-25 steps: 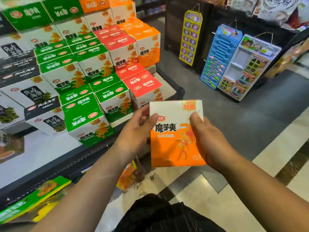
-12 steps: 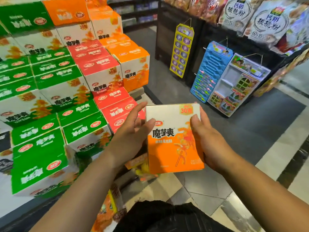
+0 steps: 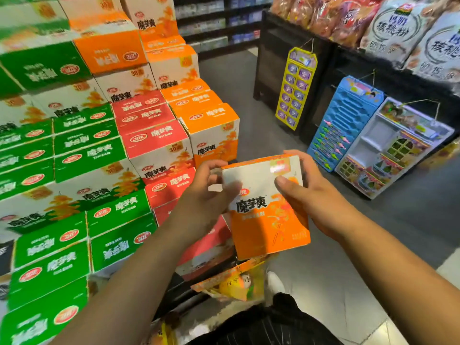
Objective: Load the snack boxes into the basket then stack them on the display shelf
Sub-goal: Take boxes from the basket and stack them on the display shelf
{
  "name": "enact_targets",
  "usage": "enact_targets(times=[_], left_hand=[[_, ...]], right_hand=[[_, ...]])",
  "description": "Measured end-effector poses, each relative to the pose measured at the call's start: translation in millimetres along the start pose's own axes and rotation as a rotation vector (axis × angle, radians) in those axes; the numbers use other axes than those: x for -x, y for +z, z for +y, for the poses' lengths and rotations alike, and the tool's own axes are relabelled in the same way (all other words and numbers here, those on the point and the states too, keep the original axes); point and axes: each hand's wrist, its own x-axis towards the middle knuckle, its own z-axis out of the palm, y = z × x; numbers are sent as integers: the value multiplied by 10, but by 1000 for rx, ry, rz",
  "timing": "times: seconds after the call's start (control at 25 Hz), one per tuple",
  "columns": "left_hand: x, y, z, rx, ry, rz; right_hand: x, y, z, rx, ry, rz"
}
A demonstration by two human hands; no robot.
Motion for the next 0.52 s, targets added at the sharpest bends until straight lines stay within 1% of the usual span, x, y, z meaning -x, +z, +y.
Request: enact_targets(times=[0.16,0.24,0.36,0.52], left_hand=[[-264,39,99,-70,7,115],[-379,45,85,-117,-17,178],[-499,59,-4,-156,-44,272],[-650,88,-160,-289,-130,364]], right_hand=[[-485,-215,-61,106,-31,-133],[-731,-273,-66,163,-44,-201],[-1079,-264,79,179,-56,-280],[-1383,-187,364,327,-121,-319]])
